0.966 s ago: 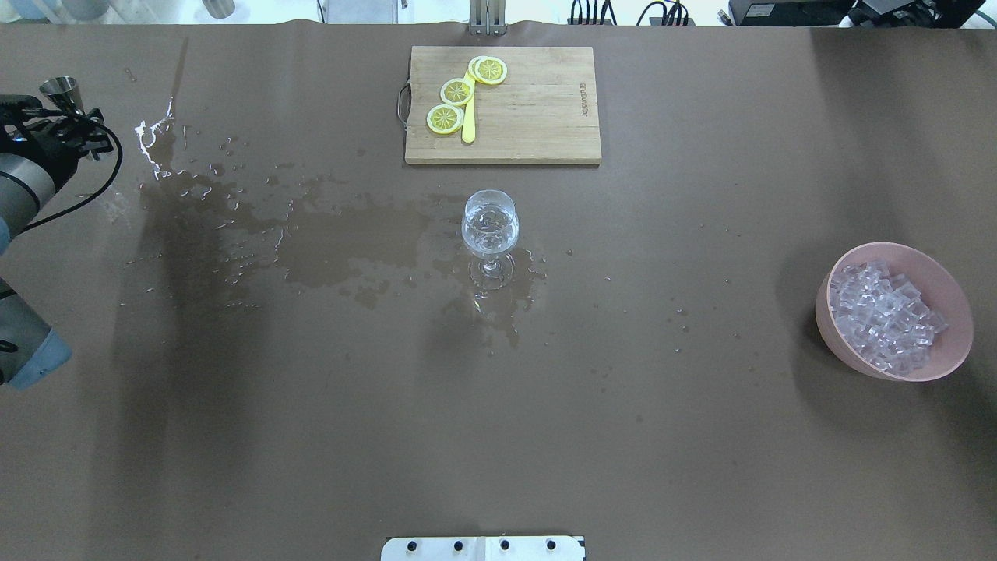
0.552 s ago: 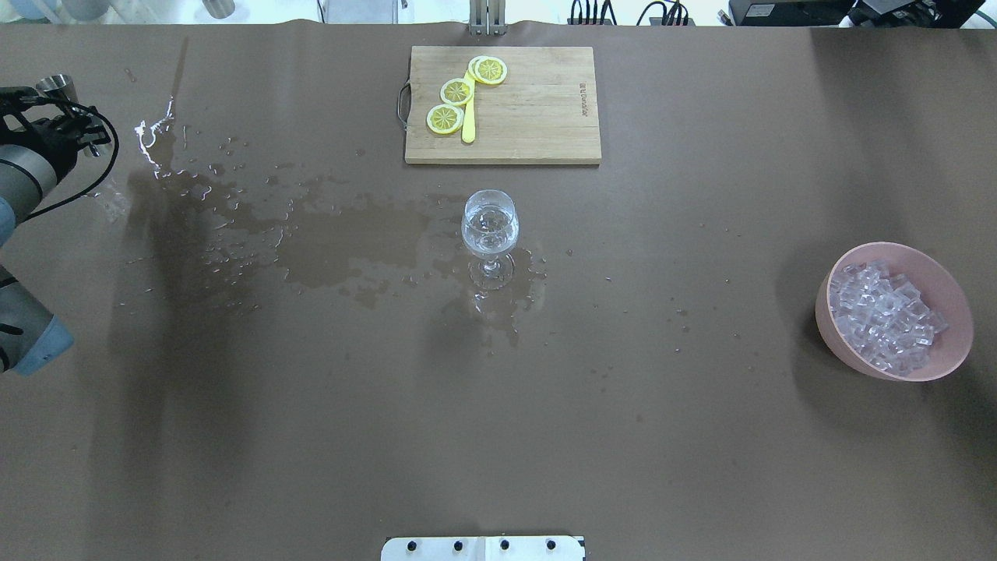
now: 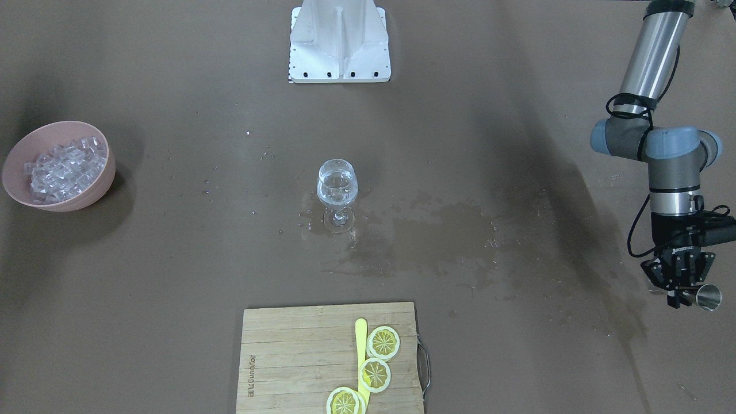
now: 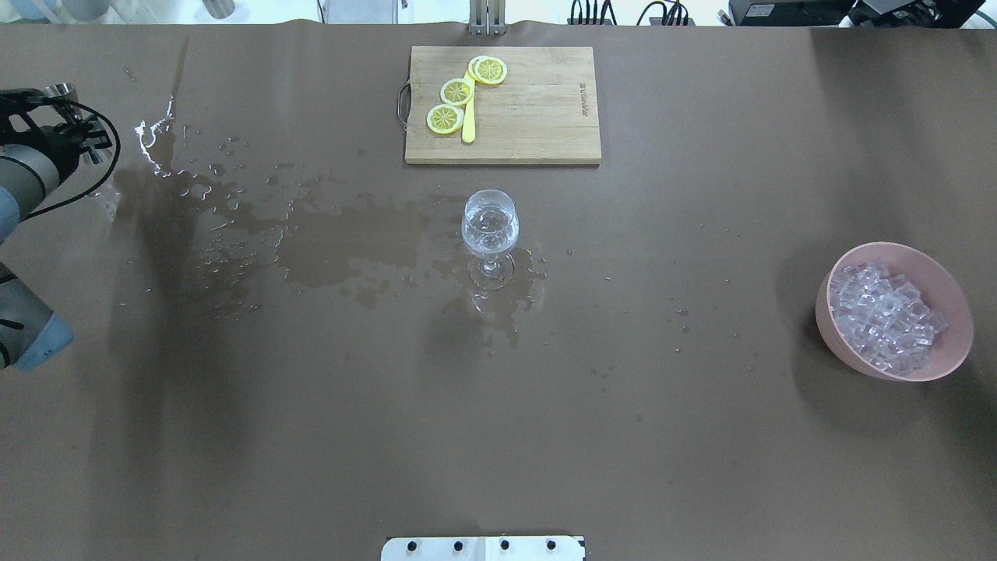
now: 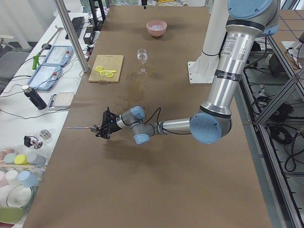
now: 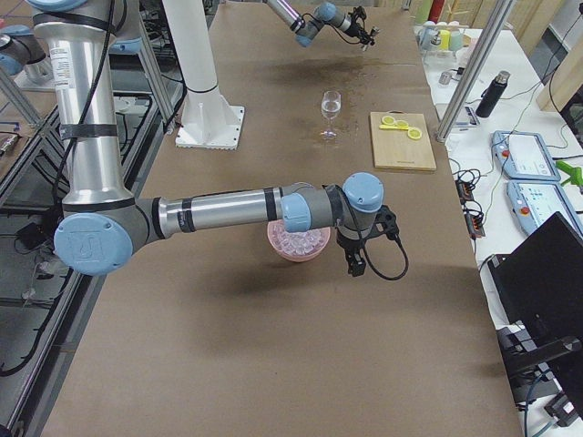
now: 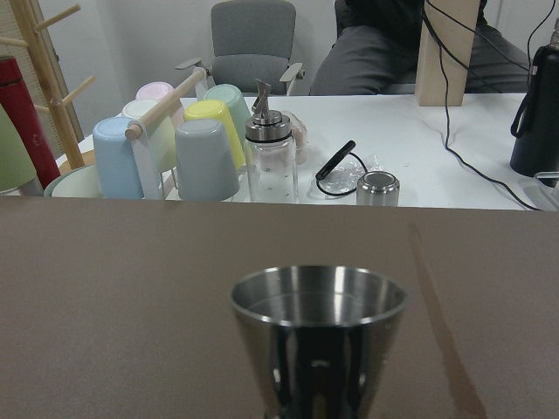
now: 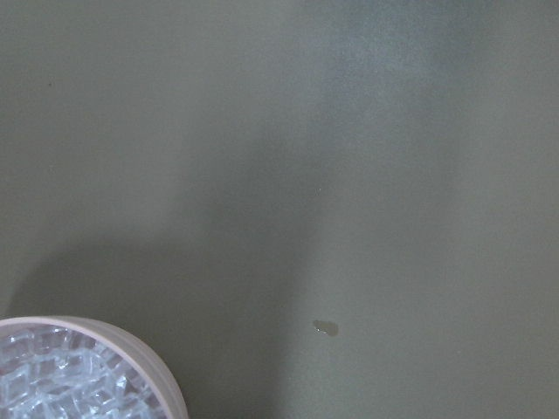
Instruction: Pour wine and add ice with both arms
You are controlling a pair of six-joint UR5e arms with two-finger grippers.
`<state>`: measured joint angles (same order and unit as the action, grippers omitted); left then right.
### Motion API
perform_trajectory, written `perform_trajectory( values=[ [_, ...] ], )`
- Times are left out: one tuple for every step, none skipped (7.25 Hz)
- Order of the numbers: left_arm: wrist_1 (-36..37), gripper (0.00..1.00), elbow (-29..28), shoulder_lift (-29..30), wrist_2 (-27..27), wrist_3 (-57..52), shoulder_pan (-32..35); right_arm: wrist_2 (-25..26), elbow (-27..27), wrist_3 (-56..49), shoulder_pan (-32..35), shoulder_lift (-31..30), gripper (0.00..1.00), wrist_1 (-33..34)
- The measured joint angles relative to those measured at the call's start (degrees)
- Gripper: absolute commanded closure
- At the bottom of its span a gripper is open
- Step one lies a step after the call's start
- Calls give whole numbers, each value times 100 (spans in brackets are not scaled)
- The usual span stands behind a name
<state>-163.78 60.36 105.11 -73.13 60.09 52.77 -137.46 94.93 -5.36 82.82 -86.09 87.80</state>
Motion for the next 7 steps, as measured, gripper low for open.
perform_trajectory(
  values=[
    [17, 85, -35, 8, -36, 44, -2, 0, 0, 2, -2, 4, 0, 0],
    [21, 68, -74, 11, -110, 58, -3, 0, 0, 6, -2, 9, 0, 0],
    [22, 60, -97, 11, -168, 60, -3, 0, -1, 8, -2, 11, 0, 0],
    [21, 55, -104, 12, -204, 60, -4, 0, -1, 8, -10, 13, 0, 0],
    [21, 44, -102, 13, -257, 58, -3, 0, -3, 9, -17, 13, 0, 0],
    [21, 24, -98, 13, -317, 50, 6, 0, -6, 9, -26, 13, 0, 0],
    [21, 2, -96, 16, -354, 38, 20, 0, -11, 9, -37, 13, 0, 0]
  ],
)
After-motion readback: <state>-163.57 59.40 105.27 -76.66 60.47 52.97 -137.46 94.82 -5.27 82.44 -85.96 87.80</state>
